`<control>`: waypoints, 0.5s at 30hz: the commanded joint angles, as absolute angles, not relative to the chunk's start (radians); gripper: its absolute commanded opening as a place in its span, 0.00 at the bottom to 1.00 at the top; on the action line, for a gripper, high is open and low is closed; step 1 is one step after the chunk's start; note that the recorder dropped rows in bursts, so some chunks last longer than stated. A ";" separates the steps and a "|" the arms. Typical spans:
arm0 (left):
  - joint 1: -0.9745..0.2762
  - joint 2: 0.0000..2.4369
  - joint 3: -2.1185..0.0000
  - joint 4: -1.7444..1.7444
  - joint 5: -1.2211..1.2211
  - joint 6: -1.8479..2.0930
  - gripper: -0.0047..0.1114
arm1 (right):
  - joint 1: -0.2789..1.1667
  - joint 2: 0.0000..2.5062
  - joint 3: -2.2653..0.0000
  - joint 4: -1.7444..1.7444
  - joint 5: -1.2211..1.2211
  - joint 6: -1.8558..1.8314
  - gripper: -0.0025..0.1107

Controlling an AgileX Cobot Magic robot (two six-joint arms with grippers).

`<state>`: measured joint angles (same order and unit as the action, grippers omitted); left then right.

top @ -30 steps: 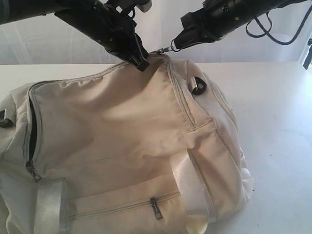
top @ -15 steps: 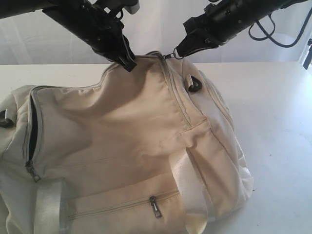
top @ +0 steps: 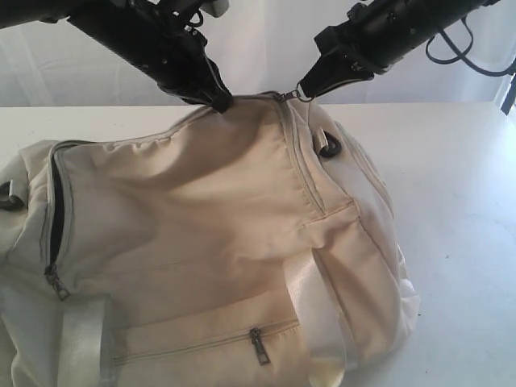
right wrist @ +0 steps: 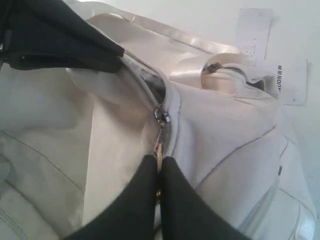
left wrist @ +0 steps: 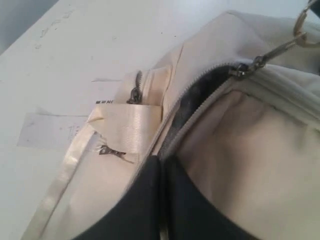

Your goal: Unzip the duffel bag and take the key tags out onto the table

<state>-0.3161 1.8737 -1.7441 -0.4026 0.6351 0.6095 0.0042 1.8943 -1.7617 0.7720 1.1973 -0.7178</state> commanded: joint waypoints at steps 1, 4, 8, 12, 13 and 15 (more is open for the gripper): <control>-0.315 1.878 -1.744 -0.509 0.670 0.669 0.04 | -0.008 1.833 -1.698 0.760 1.221 -0.714 0.02; -0.315 1.885 -1.744 -0.566 0.667 0.687 0.04 | -0.008 1.801 -1.643 0.758 1.221 -0.714 0.02; -0.315 1.885 -1.744 -0.587 0.642 0.687 0.04 | -0.008 1.749 -1.580 0.758 1.197 -0.717 0.02; -0.315 1.885 -1.744 -0.593 0.638 0.689 0.04 | -0.008 1.698 -1.529 0.746 1.163 -0.718 0.02; -0.315 1.885 -1.744 -0.593 0.638 0.689 0.04 | -0.008 1.687 -1.518 0.741 1.157 -0.718 0.02; -0.315 1.885 -1.744 -0.593 0.636 0.689 0.04 | -0.008 1.672 -1.496 0.741 1.144 -0.718 0.02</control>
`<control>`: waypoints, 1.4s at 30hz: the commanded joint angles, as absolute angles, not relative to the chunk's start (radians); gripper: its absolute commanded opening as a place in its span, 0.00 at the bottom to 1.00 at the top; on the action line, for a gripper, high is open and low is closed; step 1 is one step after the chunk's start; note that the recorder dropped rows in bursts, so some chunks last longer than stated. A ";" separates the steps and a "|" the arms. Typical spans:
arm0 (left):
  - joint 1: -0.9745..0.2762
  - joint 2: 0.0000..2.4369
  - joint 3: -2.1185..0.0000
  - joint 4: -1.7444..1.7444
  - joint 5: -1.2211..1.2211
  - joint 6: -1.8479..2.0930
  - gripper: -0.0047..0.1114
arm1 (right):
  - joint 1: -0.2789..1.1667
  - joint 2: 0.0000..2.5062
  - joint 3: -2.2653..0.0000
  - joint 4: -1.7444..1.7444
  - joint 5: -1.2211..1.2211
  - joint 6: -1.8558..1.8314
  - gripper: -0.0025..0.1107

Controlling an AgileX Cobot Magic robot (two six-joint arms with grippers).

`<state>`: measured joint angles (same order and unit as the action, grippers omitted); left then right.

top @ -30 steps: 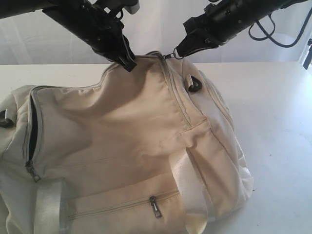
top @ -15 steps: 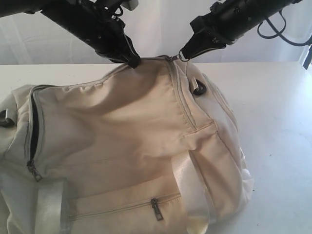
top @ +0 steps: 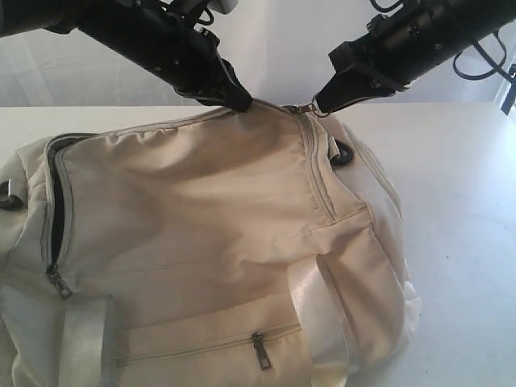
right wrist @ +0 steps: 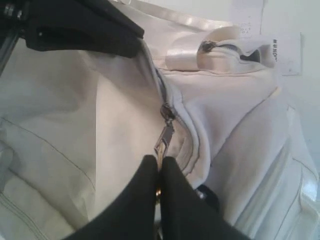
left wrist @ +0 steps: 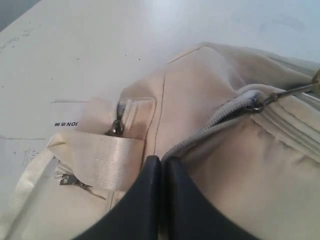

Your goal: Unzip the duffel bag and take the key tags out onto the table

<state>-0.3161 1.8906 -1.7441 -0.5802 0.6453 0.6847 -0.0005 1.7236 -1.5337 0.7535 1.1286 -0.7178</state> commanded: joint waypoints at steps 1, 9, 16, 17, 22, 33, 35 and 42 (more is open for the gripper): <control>-0.315 1.885 -1.744 -0.593 0.634 0.689 0.04 | -0.008 1.666 -1.487 0.736 1.140 -0.718 0.02; -0.312 1.858 -1.746 -0.542 0.616 0.689 0.04 | -0.008 1.667 -1.474 0.721 1.116 -0.714 0.02; -0.312 1.822 -1.746 -0.464 0.646 0.685 0.04 | -0.008 1.667 -1.474 0.723 1.036 -0.711 0.02; -0.312 1.815 -1.746 -0.450 0.664 0.685 0.04 | -0.008 1.667 -1.474 0.723 1.024 -0.711 0.02; -0.312 1.801 -1.746 -0.414 0.722 0.662 0.04 | -0.008 1.667 -1.474 0.723 1.053 -0.711 0.02; -0.312 1.797 -1.746 -0.374 0.865 0.624 0.04 | -0.008 1.665 -1.474 0.721 1.101 -0.695 0.02; -0.312 1.798 -1.746 -0.374 0.896 0.608 0.04 | -0.008 1.665 -1.474 0.728 1.122 -0.695 0.02; -0.312 1.797 -1.744 -0.458 1.073 0.635 0.04 | -0.008 1.665 -1.474 0.728 1.138 -0.687 0.02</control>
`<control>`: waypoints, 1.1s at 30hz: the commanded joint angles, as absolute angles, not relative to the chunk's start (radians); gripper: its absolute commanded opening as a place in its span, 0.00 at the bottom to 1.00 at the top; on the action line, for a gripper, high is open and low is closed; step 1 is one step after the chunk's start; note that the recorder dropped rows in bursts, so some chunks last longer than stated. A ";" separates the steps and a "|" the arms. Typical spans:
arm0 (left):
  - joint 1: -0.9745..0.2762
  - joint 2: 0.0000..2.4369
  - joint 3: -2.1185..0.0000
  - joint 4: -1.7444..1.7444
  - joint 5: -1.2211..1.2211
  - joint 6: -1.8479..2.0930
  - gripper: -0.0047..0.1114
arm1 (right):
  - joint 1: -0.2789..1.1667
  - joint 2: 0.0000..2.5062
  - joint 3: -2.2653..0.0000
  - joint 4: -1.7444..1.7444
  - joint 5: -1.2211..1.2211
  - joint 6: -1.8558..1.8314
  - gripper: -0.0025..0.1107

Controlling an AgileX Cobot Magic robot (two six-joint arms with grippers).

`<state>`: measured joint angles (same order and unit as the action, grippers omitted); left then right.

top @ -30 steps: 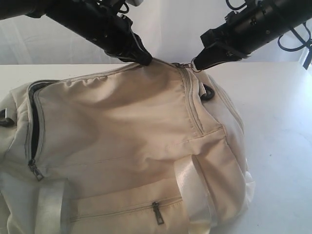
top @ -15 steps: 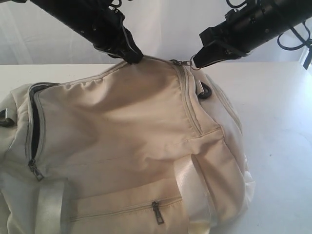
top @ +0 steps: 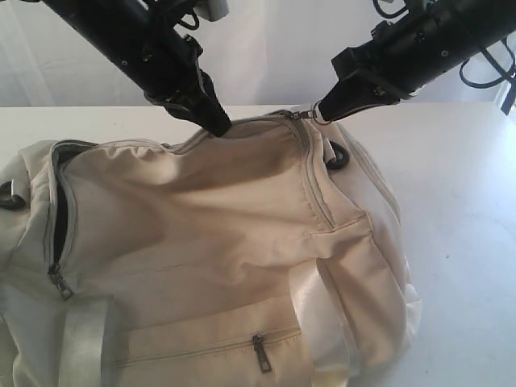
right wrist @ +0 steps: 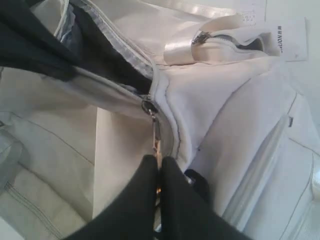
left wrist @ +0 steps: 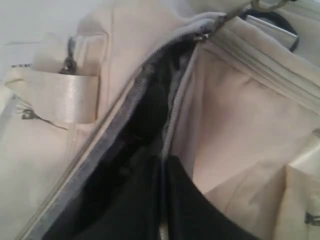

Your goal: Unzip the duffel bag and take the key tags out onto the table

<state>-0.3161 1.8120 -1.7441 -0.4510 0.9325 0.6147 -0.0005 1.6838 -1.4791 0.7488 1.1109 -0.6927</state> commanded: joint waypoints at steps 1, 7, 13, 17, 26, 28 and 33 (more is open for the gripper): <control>-0.312 1.794 -1.744 -0.456 1.094 0.635 0.04 | -0.008 1.665 -1.474 0.727 1.133 -0.687 0.02; -0.304 1.757 -1.694 -0.389 1.052 0.598 0.04 | -0.008 1.665 -1.474 0.720 1.153 -0.675 0.02; -0.232 1.742 -1.676 -0.388 0.995 0.556 0.04 | -0.008 1.613 -1.474 0.720 1.208 -0.675 0.02; -0.232 1.742 -1.676 -0.395 0.981 0.556 0.04 | -0.008 1.549 -1.463 0.720 1.221 -0.669 0.02; -0.232 1.742 -1.676 -0.410 0.964 0.556 0.04 | -0.008 1.471 -1.274 0.705 1.149 -0.674 0.02; -0.232 1.742 -1.676 -0.411 0.961 0.556 0.04 | -0.008 1.459 -1.240 0.701 1.131 -0.676 0.02; -0.232 1.742 -1.676 -0.411 0.957 0.556 0.04 | -0.008 1.433 -1.181 0.695 1.119 -0.683 0.02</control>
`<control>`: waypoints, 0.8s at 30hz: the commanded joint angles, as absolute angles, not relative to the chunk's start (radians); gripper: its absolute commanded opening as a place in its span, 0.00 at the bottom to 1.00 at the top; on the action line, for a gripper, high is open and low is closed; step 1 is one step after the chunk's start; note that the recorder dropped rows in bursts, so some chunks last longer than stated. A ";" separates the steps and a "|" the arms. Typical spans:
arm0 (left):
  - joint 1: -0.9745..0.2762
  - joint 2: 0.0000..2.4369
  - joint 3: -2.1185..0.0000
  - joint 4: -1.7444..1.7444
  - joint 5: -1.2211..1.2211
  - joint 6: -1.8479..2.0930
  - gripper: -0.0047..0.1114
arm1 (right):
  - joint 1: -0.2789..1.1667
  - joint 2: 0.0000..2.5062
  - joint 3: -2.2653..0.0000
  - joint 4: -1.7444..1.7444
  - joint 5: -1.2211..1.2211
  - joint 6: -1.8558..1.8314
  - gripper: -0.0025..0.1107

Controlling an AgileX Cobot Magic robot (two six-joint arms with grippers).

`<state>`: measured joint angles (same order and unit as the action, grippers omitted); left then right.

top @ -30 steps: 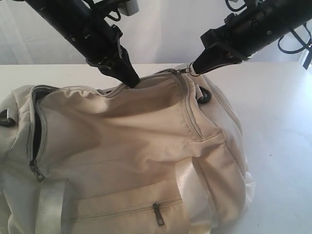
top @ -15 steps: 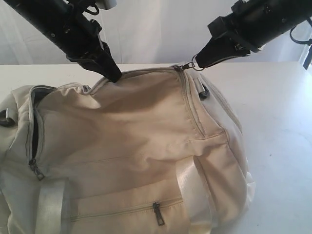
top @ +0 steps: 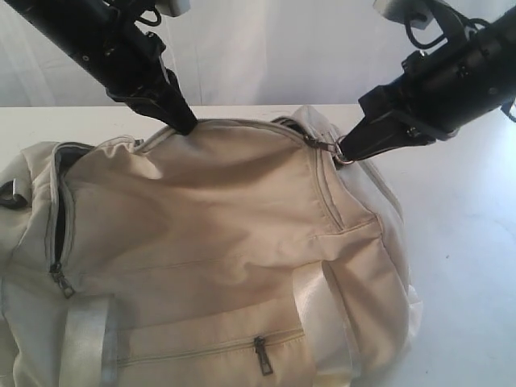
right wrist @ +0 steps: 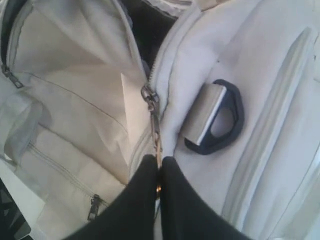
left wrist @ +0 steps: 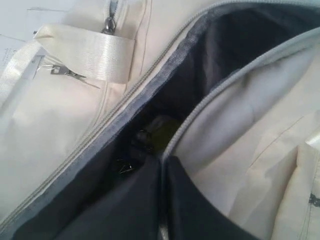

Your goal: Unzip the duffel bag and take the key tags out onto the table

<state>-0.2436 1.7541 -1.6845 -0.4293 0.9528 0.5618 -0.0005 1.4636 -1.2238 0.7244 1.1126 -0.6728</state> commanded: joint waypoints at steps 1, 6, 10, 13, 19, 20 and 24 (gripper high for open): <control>-0.232 1.742 -1.676 -0.411 0.957 0.556 0.04 | -0.008 1.426 -1.173 0.694 1.117 -0.683 0.02; -0.232 1.742 -1.676 -0.411 0.957 0.556 0.04 | -0.008 1.385 -1.127 0.676 1.116 -0.683 0.02; -0.232 1.742 -1.676 -0.408 0.951 0.556 0.04 | -0.008 1.341 -1.098 0.653 1.118 -0.674 0.02; -0.232 1.742 -1.676 -0.408 0.949 0.556 0.04 | -0.008 1.313 -1.082 0.651 1.121 -0.673 0.02; -0.232 1.742 -1.676 -0.404 0.948 0.556 0.04 | -0.008 1.265 -1.037 0.647 1.125 -0.669 0.02; -0.232 1.742 -1.676 -0.402 0.945 0.556 0.04 | -0.008 1.257 -1.030 0.647 1.126 -0.669 0.02; -0.232 1.742 -1.676 -0.402 0.937 0.556 0.04 | -0.008 1.224 -0.999 0.618 1.126 -0.646 0.02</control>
